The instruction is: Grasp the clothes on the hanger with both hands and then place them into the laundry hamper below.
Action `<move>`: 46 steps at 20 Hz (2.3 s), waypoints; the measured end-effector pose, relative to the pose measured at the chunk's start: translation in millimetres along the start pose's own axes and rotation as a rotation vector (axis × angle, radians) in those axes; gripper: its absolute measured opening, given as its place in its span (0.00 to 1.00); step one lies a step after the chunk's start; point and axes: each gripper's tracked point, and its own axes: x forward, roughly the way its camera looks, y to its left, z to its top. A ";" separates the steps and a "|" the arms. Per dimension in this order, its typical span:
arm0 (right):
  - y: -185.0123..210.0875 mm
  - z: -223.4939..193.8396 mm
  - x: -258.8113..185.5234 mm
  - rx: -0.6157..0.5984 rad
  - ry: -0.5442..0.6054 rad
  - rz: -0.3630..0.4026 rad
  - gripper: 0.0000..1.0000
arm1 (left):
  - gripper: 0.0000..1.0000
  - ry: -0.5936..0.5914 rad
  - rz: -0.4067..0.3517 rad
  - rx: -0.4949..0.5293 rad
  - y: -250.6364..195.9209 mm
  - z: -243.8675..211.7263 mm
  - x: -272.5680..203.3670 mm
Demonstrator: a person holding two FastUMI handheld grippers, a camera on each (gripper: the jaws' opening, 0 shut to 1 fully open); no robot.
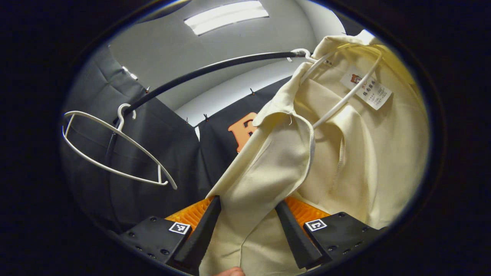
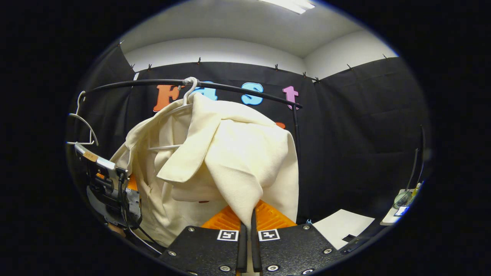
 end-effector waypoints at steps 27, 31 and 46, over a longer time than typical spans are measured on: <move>11.2 3.2 -7.7 -0.024 -0.008 0.026 0.05 | 0.92 0.048 -0.299 -0.133 -88.0 -22.1 -16.0; 8.9 6.6 -8.8 -0.023 -0.017 0.023 0.05 | 0.93 0.096 -0.303 -0.087 -100.2 -35.1 4.5; -74.6 115.1 -24.8 -0.082 -0.241 -0.120 0.05 | 0.10 0.084 -0.185 0.012 14.1 -22.2 69.1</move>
